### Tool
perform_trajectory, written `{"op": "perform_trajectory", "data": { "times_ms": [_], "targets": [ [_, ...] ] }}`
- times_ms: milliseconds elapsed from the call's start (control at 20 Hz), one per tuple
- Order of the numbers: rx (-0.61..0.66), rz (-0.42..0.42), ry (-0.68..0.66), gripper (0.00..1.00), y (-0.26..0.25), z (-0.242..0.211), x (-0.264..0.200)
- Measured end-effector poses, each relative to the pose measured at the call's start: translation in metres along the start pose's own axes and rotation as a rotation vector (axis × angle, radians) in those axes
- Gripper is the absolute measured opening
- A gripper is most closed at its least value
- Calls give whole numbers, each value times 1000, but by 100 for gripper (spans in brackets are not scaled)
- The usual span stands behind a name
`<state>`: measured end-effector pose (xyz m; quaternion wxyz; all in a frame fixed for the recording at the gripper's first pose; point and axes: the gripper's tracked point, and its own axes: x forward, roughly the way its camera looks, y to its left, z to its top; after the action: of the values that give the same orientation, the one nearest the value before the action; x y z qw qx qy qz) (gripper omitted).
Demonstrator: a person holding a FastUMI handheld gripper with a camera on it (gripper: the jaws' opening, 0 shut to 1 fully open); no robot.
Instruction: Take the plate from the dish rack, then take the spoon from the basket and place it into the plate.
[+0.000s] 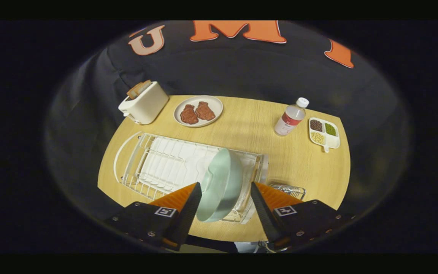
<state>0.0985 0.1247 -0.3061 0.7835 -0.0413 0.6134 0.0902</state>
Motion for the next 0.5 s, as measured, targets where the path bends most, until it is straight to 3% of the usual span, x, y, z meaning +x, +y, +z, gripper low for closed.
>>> {"op": "perform_trajectory", "data": {
  "times_ms": [200, 500],
  "targets": [
    [21, -19, 60, 65, 13, -6, 18],
    [-48, -127, 116, 46, 21, -22, 39]
  ]
}}
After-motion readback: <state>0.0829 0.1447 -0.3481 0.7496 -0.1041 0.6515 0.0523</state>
